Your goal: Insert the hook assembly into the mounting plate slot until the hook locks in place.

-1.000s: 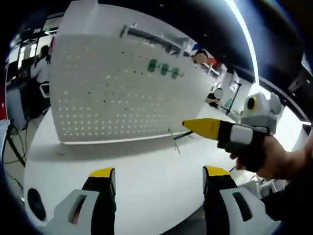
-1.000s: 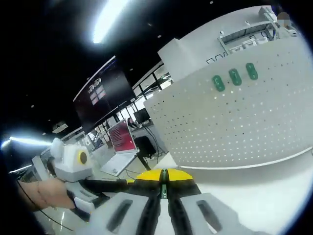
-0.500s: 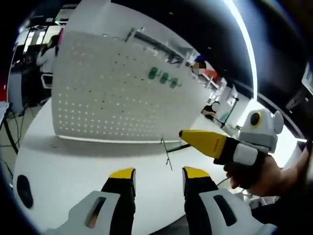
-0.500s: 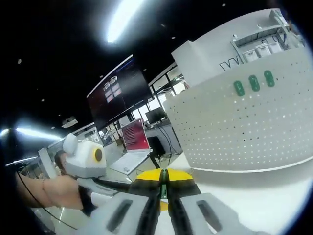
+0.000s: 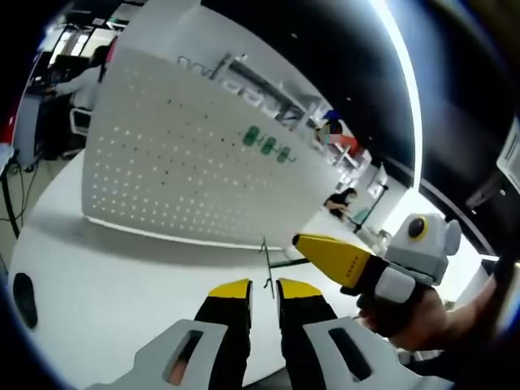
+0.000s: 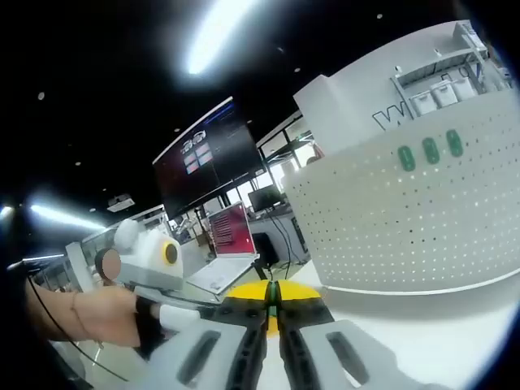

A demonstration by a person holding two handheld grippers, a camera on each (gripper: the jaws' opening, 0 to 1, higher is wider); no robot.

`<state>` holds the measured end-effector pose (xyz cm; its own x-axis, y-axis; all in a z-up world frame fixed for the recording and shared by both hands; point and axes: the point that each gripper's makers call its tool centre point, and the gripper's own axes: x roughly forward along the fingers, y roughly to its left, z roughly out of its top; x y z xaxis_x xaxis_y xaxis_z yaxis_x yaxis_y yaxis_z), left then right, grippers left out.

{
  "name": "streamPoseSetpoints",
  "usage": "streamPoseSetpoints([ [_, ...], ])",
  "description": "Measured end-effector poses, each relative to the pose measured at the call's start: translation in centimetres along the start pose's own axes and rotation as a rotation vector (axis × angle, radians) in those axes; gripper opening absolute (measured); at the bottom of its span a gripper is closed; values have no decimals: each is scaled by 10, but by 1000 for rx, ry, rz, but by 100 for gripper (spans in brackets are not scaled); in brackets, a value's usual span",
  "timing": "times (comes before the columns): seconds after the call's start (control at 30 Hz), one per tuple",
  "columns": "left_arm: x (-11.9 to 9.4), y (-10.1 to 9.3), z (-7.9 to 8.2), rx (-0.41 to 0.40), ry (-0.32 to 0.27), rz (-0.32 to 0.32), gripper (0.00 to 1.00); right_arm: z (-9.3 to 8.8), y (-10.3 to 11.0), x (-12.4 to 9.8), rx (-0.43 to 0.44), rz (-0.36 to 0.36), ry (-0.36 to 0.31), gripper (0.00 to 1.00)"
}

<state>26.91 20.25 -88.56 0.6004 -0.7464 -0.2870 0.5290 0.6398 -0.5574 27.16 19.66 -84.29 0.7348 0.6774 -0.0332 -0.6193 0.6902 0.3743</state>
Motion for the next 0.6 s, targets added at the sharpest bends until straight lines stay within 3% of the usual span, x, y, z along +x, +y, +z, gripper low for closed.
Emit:
streamPoseSetpoints([
  [0.23,-2,-5,-1,-62,-17,-38,5,2,5,-2,-18,8,-10,0],
  [0.6,-2,-12,2,-12,-38,-40,2,5,8,-8,-41,-4,-25,0],
])
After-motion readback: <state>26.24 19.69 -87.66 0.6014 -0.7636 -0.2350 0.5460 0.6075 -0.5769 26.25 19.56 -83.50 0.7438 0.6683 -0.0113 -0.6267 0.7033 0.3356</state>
